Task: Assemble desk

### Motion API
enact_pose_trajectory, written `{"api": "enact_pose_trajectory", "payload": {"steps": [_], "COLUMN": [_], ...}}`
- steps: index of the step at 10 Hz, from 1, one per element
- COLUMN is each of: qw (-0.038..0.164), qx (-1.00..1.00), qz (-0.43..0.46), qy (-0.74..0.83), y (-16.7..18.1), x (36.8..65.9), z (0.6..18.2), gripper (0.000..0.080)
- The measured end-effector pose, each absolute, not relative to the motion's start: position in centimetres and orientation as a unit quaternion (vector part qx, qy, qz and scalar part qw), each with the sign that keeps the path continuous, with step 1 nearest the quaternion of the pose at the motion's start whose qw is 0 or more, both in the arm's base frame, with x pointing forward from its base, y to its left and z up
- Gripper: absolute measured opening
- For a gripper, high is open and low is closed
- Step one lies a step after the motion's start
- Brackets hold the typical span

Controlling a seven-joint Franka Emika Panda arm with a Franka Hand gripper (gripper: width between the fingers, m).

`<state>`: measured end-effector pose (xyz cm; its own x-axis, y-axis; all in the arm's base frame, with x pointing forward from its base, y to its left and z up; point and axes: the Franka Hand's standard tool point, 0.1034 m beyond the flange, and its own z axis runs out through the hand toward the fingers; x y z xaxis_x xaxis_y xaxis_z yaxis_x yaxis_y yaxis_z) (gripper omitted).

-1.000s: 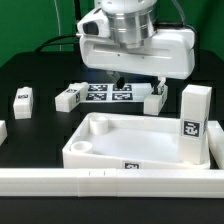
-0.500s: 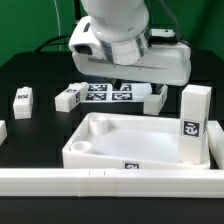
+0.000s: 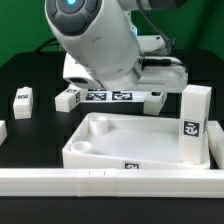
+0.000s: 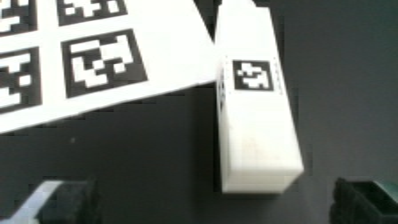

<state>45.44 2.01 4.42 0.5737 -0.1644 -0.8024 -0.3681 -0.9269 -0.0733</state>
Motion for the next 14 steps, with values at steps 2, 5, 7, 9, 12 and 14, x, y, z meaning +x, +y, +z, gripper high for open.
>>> {"api": "enact_pose_trajectory", "payload": {"steps": [2,5,7,9,12,14], "qw": [0.112,0.106,0.106,0.104,0.102,0.101], "qx": [-0.884,-0.884,-0.884,-0.885,-0.887,-0.883], "qz": [0.428,0.43,0.43,0.426,0.426,0.432], "qy": [0.152,0.151,0.152,0.154,0.15,0.15], "y": [2.6,4.5,4.4,4.4,5.2,5.3], "x": [45.3,45.2,45.2,44.9,44.2,43.5], "z": [3.5,3.3,3.2,2.6,1.8,1.1], "gripper": [0.0648,0.0648,0.0648,0.0648,0.0648,0.0648]}}
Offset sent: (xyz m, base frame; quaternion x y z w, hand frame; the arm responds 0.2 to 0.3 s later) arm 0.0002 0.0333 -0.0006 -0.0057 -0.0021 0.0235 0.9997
